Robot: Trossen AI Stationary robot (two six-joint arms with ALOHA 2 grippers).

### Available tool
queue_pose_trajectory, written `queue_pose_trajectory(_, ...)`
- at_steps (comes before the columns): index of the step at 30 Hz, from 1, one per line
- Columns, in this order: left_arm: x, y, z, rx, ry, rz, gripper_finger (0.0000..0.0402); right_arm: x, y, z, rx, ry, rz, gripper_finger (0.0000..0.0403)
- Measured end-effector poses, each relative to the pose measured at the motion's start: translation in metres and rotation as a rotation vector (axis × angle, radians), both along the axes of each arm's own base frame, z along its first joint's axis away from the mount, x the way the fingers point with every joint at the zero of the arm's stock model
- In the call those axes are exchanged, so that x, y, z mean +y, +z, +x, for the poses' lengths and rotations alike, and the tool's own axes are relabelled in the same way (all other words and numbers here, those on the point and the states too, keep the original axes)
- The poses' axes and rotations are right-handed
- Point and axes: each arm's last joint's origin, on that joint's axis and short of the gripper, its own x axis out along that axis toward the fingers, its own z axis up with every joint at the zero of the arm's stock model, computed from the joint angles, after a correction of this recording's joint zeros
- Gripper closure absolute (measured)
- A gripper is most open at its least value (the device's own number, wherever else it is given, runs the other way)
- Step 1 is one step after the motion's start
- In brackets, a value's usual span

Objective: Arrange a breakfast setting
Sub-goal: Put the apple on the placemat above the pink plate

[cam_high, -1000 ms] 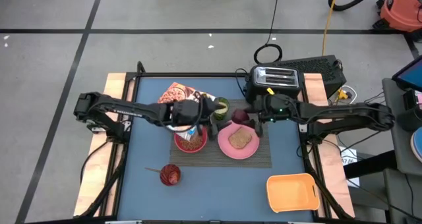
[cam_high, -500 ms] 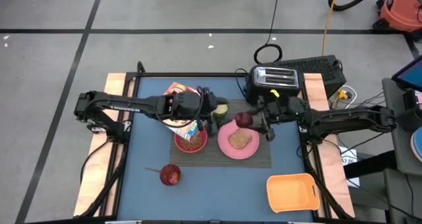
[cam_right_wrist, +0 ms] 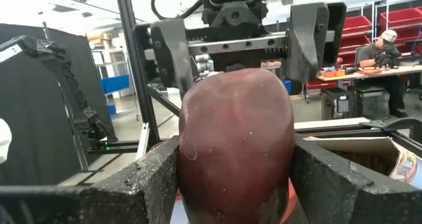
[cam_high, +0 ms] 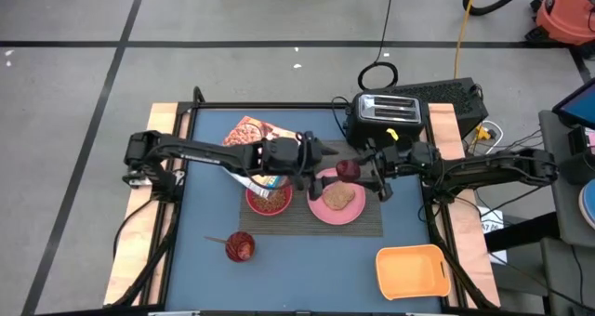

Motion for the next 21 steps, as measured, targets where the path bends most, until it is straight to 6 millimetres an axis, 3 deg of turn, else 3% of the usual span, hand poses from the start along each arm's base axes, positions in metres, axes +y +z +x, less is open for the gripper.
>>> queue_pose_trajectory(8,0.000,-0.020,0.015,-0.009,-0.027,-0.048,0.0037,0.000,-0.002,0.001,0.006,-0.003,-0.018,0.0158)
queue_pose_trajectory(15,0.002,-0.021,0.017,-0.023,-0.024,-0.049,0.0038,0.000,-0.002,0.001,0.013,-0.004,-0.018,0.0158)
queue_pose_trajectory(21,0.001,-0.021,0.017,-0.021,-0.045,-0.061,0.0088,0.000,-0.002,0.001,0.012,-0.003,-0.016,0.0158)
